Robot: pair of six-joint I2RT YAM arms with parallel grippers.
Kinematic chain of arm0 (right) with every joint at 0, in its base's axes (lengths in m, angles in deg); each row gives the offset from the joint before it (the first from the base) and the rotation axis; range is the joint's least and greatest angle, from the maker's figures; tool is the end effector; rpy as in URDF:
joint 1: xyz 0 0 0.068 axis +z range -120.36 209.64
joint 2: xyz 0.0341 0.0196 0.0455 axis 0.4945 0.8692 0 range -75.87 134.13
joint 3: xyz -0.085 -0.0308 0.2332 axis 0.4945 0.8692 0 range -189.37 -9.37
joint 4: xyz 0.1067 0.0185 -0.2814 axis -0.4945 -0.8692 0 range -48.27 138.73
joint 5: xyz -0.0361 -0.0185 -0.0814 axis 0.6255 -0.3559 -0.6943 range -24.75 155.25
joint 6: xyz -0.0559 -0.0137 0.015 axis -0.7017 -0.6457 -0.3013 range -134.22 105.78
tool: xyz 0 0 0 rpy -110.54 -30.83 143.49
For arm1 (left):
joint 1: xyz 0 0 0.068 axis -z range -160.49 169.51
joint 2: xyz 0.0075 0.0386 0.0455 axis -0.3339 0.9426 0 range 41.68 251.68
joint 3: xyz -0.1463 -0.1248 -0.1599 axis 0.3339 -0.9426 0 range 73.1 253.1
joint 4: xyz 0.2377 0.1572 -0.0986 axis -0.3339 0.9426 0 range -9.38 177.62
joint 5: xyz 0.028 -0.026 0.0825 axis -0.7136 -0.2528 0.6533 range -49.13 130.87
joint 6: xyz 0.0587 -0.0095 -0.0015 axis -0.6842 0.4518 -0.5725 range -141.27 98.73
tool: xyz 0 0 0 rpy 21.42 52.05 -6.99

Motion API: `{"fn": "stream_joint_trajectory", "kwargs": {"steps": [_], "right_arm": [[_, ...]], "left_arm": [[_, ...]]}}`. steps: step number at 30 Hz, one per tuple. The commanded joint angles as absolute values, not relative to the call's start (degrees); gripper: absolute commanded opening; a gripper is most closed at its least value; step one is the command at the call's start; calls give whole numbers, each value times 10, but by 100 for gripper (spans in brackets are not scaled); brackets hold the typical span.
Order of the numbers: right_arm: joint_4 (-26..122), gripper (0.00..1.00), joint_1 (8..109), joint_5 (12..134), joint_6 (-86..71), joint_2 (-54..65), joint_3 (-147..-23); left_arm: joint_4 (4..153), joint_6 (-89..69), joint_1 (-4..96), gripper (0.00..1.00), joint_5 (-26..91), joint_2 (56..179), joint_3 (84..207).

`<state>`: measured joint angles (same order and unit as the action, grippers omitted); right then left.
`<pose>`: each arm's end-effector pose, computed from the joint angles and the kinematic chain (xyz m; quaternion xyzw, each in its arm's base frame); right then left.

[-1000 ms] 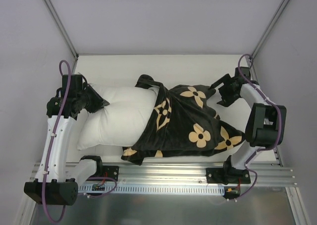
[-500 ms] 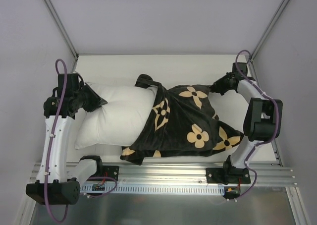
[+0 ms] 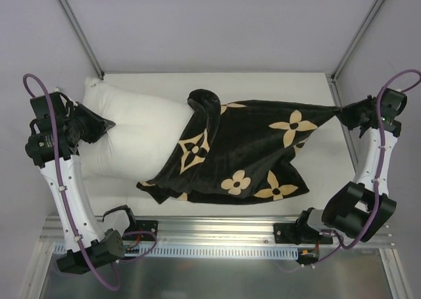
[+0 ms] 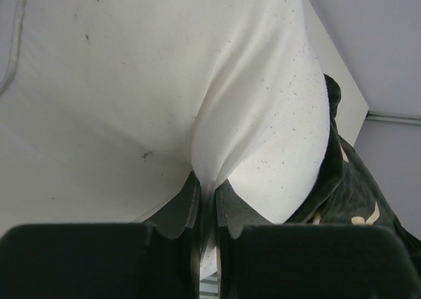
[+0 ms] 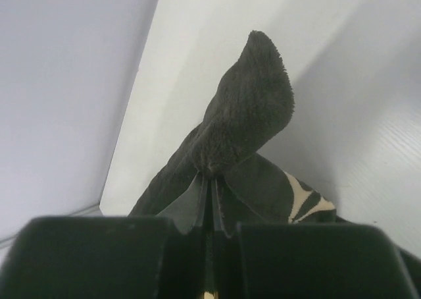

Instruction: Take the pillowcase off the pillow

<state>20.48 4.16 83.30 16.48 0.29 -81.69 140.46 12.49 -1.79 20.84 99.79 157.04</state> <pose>0.3227 -0.1388 0.3263 0.3399 0.7981 0.1589 0.4714 0.2111 0.0663 0.4326 -0.3295 0.8088 -0.2028 0.4429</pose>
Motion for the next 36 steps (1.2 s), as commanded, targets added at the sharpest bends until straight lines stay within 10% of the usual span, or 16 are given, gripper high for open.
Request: {"fn": "stream_joint_trajectory", "kwargs": {"steps": [1, 20, 21, 23, 25, 36], "right_arm": [[192, 1, -10, 773, 145, -20, -829], [137, 1, 39, 724, 54, 48, -920], [130, 26, 52, 726, 42, 51, -921], [95, 90, 100, 703, 8, 56, -930], [72, 100, 149, 684, -14, 46, -923], [51, 96, 469, 607, -39, -223, -693]], "left_arm": [[1381, 121, -64, 0, 193, 992, 1621], [1280, 187, -137, 0, 161, 1083, 1501], [1280, 173, -129, 2, 136, 1087, 1488], [1280, 136, -114, 44, 137, 1083, 1478], [1283, 105, -92, 96, 158, 1070, 1471], [1399, 49, 143, 99, 333, 964, 1399]]}}
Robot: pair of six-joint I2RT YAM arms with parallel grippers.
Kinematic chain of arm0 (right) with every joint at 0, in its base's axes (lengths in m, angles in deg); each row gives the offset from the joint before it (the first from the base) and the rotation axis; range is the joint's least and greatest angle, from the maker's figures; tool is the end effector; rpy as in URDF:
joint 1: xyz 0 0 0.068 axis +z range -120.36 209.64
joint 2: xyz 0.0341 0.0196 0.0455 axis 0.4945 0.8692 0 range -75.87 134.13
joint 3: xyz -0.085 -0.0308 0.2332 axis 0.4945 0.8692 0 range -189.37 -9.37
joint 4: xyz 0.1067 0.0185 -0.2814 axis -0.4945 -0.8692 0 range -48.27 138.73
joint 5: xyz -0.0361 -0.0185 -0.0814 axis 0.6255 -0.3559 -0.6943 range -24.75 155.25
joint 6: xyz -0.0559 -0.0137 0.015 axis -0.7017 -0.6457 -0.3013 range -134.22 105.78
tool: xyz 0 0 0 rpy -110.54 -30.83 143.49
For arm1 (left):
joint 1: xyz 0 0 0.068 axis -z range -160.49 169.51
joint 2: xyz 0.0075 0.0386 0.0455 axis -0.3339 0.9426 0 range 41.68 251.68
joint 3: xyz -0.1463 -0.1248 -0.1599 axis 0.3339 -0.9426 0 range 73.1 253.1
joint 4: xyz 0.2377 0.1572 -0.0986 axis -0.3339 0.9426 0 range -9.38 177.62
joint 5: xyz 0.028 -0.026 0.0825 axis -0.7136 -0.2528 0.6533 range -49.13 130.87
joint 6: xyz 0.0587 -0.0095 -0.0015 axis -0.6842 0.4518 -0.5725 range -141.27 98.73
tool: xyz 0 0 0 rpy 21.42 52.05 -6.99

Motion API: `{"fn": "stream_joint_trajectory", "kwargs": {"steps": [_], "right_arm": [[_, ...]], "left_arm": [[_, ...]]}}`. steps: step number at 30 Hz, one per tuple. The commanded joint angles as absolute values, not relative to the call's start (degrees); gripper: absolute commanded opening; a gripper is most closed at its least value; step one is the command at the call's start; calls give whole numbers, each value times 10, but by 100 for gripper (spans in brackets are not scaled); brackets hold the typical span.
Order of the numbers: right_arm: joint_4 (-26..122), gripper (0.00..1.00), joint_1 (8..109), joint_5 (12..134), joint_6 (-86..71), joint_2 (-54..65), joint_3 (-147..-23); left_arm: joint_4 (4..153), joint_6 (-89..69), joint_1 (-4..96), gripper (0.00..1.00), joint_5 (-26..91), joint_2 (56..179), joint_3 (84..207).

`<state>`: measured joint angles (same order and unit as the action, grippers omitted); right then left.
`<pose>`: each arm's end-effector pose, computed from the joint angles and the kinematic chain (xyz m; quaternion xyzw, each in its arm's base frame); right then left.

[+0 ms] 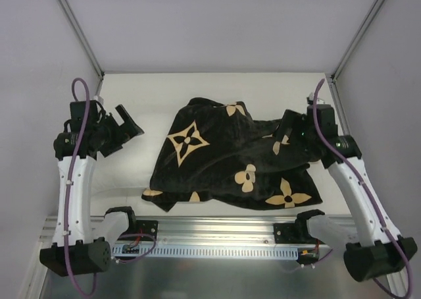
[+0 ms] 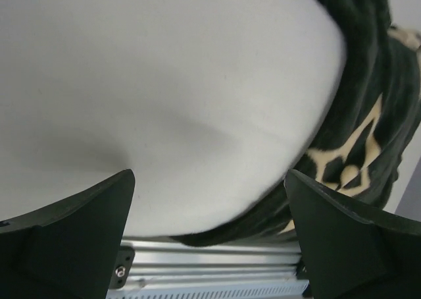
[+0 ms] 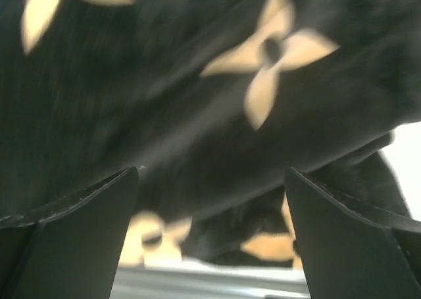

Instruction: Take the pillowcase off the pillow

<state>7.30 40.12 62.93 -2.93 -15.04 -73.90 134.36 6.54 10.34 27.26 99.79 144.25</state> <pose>0.2743 0.0490 0.3300 0.0152 0.8975 0.0653 0.4359 0.2461 0.0293 0.3651 -0.2393 0.8715 -0.1734 0.3913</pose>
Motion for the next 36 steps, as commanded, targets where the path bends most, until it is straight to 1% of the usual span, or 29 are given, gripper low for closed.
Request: {"fn": "stream_joint_trajectory", "kwargs": {"steps": [1, 3, 4, 5, 8, 9, 10, 12, 14, 16, 17, 18, 19, 20, 21, 22, 23, 24, 25, 26, 27, 28, 32, 33, 35, 36], "right_arm": [[47, 96, 534, 602, -32, -240, -678], [28, 96, 601, 579, -10, -267, -645], [18, 96, 664, 567, 4, -286, -635], [10, 97, 693, 552, 13, -293, -617], [23, 97, 815, 531, 55, -300, -584], [37, 97, 848, 518, 68, -294, -564], [42, 97, 903, 503, 90, -282, -556], [44, 96, 960, 458, 109, -224, -553], [56, 96, 977, 425, 121, -152, -555], [77, 96, 976, 409, 124, -113, -551], [88, 96, 975, 389, 122, -96, -549], [107, 96, 970, 381, 122, -63, -549], [115, 96, 964, 379, 119, -48, -550], [121, 96, 958, 372, 118, -33, -551], [137, 96, 936, 372, 116, -9, -547], [150, 99, 921, 379, 116, 1, -541], [178, 91, 906, 386, 116, 8, -525], [192, 81, 879, 392, 115, 14, -515], [200, 51, 866, 402, 114, 14, -509], [199, 31, 857, 403, 113, 12, -506], [196, 11, 841, 404, 106, 4, -505], [193, 1, 833, 411, 103, -22, -502], [149, 1, 777, 409, 77, -111, -499], [136, 1, 745, 408, 60, -130, -507], [97, 1, 707, 406, 42, -186, -519], [86, 1, 659, 407, 19, -202, -533]], "left_arm": [[1410, 55, 158, 99, 335, 939, 1383], [1427, 65, 191, 99, 339, 919, 1341], [1430, 74, 192, 99, 337, 903, 1327], [1435, 80, 210, 99, 326, 897, 1298], [1417, 112, 219, 99, 301, 881, 1246], [1408, 116, 223, 99, 291, 881, 1234], [1398, 128, 225, 99, 283, 881, 1223], [1365, 137, 229, 99, 267, 886, 1197], [1331, 150, 230, 99, 268, 907, 1179], [1301, 154, 230, 99, 261, 924, 1170], [1288, 156, 230, 95, 257, 934, 1168], [1276, 156, 230, 89, 255, 945, 1169], [1259, 156, 230, 79, 256, 966, 1171], [1253, 155, 230, 49, 259, 976, 1183], [1248, 153, 230, 30, 261, 986, 1191], [1243, 152, 230, 11, 267, 1005, 1207], [1242, 150, 230, 0, 267, 1015, 1216], [1243, 147, 230, 0, 267, 1029, 1225], [1242, 147, 230, 0, 272, 1031, 1241], [1243, 147, 230, 0, 277, 1031, 1248], [1242, 148, 230, 0, 282, 1030, 1255], [1243, 148, 229, 0, 287, 1024, 1268], [1243, 151, 200, 0, 301, 1011, 1296], [1242, 146, 192, 0, 297, 1011, 1301], [1246, 131, 155, 0, 280, 1012, 1317], [1249, 120, 102, 0, 253, 1010, 1322]]}}
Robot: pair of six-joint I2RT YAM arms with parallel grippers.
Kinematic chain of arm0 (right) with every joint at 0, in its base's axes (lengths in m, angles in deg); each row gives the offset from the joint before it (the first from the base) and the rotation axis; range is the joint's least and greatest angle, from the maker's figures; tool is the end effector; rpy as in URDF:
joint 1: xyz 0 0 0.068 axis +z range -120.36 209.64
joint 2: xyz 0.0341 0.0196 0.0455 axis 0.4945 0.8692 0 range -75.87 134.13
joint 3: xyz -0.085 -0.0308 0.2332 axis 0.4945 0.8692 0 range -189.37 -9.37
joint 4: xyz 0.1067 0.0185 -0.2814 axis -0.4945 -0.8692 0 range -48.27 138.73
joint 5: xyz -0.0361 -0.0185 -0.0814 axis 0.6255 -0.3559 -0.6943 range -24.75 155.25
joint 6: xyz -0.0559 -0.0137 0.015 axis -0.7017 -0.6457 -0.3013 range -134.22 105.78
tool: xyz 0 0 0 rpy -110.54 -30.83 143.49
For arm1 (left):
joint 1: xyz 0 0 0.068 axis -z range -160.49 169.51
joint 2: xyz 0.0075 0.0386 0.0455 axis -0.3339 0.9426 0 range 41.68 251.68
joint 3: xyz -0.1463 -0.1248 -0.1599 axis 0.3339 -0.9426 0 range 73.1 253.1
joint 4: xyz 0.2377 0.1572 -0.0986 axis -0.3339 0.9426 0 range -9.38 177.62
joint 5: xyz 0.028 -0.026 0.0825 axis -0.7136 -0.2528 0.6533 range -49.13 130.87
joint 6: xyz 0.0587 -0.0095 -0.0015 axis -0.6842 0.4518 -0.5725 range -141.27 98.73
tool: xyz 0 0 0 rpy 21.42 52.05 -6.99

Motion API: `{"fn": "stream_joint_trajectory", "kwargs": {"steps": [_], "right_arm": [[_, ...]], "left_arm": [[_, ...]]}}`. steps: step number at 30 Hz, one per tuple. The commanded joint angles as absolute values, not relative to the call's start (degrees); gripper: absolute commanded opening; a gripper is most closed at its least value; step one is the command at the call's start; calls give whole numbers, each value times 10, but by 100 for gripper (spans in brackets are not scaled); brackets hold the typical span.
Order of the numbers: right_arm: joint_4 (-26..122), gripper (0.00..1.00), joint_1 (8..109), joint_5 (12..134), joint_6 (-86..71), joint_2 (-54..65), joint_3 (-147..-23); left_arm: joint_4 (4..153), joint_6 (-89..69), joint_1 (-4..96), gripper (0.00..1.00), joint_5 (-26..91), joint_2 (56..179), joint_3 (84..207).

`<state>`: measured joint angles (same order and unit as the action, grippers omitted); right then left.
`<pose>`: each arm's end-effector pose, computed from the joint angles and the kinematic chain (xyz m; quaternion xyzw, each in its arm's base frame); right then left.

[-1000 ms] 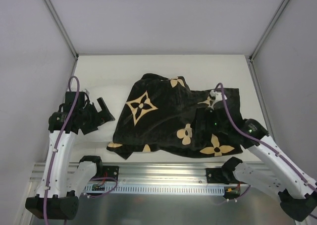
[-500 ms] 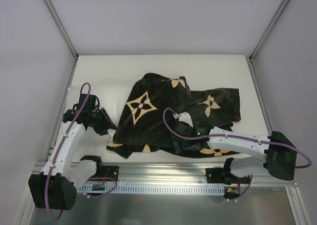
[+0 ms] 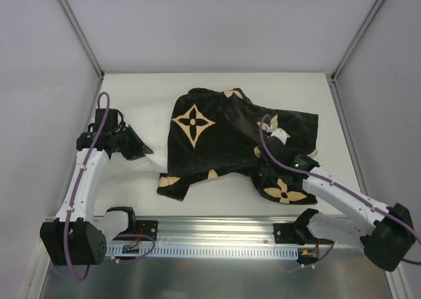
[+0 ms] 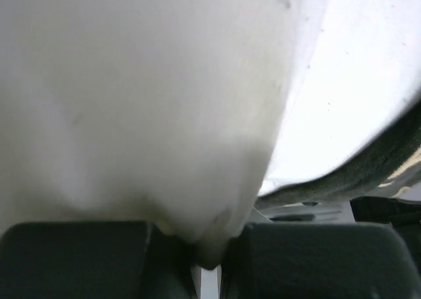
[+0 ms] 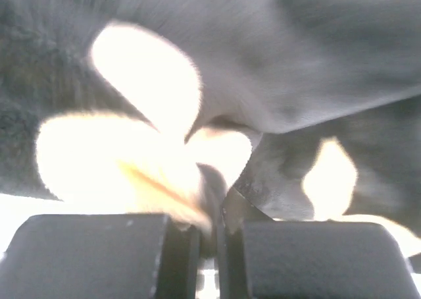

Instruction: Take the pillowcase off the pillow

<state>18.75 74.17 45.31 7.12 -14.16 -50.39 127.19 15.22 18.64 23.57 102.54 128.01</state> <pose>0.2021 0.1780 0.1909 -0.1294 0.9202 0.0433 0.3668 0.2655 -0.0089 0.2617 -0.2541 0.9024 -0.2328 0.2589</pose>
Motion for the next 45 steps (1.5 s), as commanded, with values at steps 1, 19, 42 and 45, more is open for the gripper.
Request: {"fn": "stream_joint_trajectory", "kwargs": {"steps": [1, 19, 42, 45], "right_arm": [[76, 1, 632, 416, 7, -219, -541], [53, 1, 156, 613, -30, -252, -664], [80, 96, 645, 663, -112, 21, -845], [101, 96, 656, 711, -116, 79, -884]], "left_arm": [[1251, 114, 72, 0, 237, 1007, 1328], [1283, 98, -102, 0, 164, 984, 1360], [1309, 95, 340, 99, 335, 1030, 1392], [1277, 103, 375, 99, 339, 1057, 1359]]}}
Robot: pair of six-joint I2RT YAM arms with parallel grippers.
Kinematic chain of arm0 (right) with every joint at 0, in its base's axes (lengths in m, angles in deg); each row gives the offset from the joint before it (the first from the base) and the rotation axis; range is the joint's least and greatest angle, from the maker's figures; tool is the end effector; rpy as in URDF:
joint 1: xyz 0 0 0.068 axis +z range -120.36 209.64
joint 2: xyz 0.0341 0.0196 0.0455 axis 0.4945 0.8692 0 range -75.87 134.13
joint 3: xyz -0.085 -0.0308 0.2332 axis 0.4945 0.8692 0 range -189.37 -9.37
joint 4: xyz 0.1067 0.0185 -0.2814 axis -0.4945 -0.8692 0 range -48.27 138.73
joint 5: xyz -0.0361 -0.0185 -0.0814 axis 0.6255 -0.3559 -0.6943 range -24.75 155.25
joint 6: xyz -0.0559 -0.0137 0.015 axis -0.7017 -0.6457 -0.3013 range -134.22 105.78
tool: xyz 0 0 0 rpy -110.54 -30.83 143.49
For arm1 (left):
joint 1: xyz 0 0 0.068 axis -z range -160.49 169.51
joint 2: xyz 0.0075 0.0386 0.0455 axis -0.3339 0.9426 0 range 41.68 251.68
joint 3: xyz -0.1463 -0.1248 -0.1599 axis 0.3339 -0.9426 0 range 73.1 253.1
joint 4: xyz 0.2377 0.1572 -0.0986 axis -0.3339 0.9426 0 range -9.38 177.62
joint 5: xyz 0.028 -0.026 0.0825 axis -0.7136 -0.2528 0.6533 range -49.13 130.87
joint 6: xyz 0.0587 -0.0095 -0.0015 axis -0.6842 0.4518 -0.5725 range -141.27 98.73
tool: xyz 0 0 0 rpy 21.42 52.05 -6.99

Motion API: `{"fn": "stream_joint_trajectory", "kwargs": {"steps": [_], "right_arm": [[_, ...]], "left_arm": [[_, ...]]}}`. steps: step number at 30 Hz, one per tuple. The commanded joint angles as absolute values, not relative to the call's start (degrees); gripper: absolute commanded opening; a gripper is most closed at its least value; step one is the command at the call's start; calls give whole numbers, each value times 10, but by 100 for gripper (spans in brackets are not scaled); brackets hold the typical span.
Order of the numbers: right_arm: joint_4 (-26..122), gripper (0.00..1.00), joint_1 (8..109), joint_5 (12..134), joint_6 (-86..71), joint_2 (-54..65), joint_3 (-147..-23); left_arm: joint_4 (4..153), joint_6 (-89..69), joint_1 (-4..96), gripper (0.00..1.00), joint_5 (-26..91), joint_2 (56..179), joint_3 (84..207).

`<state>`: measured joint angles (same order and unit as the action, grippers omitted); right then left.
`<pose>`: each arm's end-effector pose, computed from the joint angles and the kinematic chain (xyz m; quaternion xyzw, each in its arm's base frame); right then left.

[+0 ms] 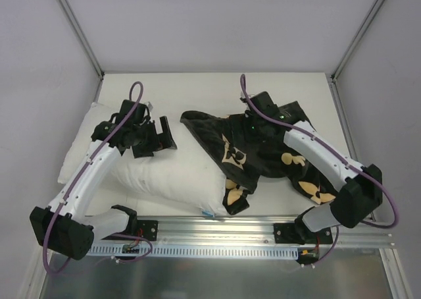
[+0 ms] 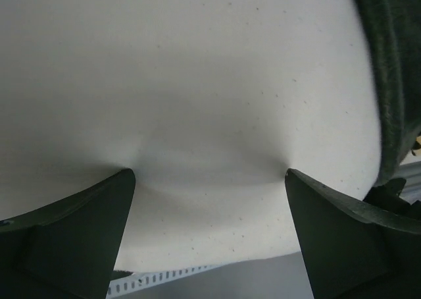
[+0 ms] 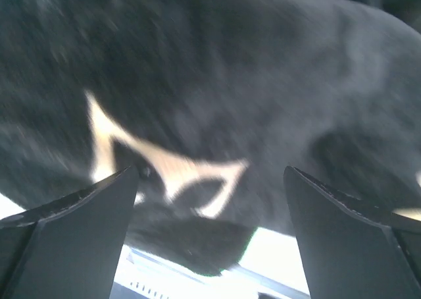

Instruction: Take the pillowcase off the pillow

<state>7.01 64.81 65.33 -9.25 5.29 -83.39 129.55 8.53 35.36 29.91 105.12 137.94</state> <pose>0.2885 0.2034 0.2864 -0.2441 0.9038 0.1212 0.3298 0.2644 -0.0837 0.3094 -0.0783 0.9252 -0.2219 0.2978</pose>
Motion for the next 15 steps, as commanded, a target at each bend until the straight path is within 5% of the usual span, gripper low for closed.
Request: {"fn": "stream_joint_trajectory", "kwargs": {"steps": [1, 3, 5, 6, 8, 9, 10, 11, 15], "right_arm": [[111, 96, 658, 730, -116, 92, -890], [123, 97, 662, 781, -115, 118, -909], [124, 93, 665, 795, -111, 153, -922], [124, 87, 664, 797, -106, 160, -923], [126, 61, 665, 791, -102, 169, -922], [125, 49, 664, 786, -97, 169, -919], [124, 19, 662, 779, -97, 162, -918], [124, 2, 661, 755, -96, 157, -914], [123, 1, 590, 711, -69, 107, -882]], "left_arm": [[1271, 106, 384, 99, 345, 1075, 1354], [1265, 107, 388, 95, 345, 1090, 1341], [1255, 110, 392, 76, 346, 1099, 1331], [1253, 111, 392, 44, 346, 1101, 1330], [1252, 111, 392, 9, 347, 1102, 1334], [1252, 112, 392, 0, 348, 1105, 1337], [1252, 112, 391, 0, 348, 1105, 1338], [1252, 115, 392, 0, 357, 1104, 1342], [1253, 112, 382, 0, 375, 1088, 1351]]}}
